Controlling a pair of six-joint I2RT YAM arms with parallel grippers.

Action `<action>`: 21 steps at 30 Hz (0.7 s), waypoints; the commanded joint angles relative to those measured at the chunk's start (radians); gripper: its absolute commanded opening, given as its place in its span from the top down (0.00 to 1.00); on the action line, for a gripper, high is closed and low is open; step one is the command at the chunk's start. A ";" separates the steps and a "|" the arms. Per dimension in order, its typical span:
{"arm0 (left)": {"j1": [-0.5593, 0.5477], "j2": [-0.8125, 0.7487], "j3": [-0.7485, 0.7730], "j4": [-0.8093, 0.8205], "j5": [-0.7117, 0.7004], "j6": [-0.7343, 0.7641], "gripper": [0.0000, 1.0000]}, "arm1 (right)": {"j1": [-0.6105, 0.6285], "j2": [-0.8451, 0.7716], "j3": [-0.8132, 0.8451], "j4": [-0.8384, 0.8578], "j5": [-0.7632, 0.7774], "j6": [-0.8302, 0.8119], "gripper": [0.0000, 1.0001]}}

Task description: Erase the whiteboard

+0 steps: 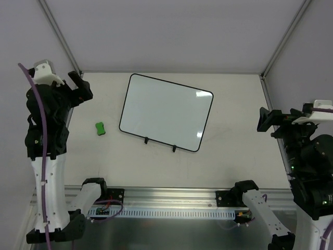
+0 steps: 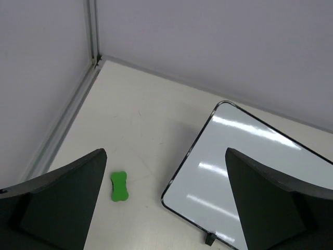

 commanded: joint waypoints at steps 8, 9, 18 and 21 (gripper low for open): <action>-0.071 -0.087 0.453 -0.207 -0.057 0.116 0.01 | 0.015 0.045 0.240 0.045 0.101 -0.193 0.01; -0.077 -0.092 0.467 -0.207 -0.071 0.118 0.01 | 0.018 0.044 0.243 0.049 0.101 -0.198 0.01; -0.191 -0.152 0.498 -0.201 -0.169 0.151 0.01 | 0.035 0.024 0.296 0.049 0.072 -0.213 0.01; -0.214 -0.158 0.492 -0.198 -0.207 0.165 0.01 | 0.041 0.025 0.306 0.051 0.074 -0.221 0.01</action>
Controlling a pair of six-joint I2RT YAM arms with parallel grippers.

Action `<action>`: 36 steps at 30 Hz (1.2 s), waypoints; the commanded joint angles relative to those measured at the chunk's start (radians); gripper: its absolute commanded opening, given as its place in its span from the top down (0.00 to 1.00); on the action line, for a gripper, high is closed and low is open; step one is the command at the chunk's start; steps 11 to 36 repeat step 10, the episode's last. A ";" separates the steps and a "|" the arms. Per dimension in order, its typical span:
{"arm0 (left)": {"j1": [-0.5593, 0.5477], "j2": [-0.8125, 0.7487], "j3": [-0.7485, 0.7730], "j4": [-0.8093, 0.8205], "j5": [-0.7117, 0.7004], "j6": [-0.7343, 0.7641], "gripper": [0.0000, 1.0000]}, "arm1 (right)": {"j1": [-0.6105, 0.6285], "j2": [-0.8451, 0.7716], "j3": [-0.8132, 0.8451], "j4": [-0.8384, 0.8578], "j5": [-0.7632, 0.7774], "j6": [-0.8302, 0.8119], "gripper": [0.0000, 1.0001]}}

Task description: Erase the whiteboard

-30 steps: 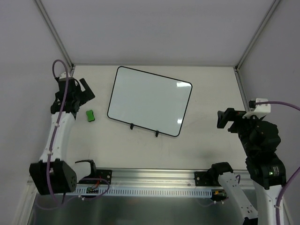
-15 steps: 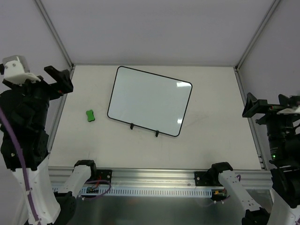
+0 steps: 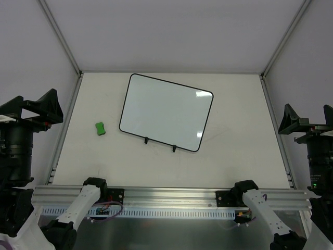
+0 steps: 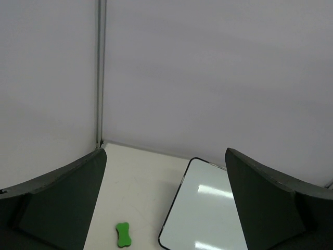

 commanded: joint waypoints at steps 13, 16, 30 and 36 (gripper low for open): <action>-0.036 0.010 -0.033 0.001 -0.081 0.054 0.01 | 0.012 -0.003 0.022 0.044 0.002 -0.032 0.01; -0.036 0.010 -0.033 0.001 -0.081 0.054 0.01 | 0.012 -0.003 0.022 0.044 0.002 -0.032 0.01; -0.036 0.010 -0.033 0.001 -0.081 0.054 0.01 | 0.012 -0.003 0.022 0.044 0.002 -0.032 0.01; -0.036 0.010 -0.033 0.001 -0.081 0.054 0.01 | 0.012 -0.003 0.022 0.044 0.002 -0.032 0.01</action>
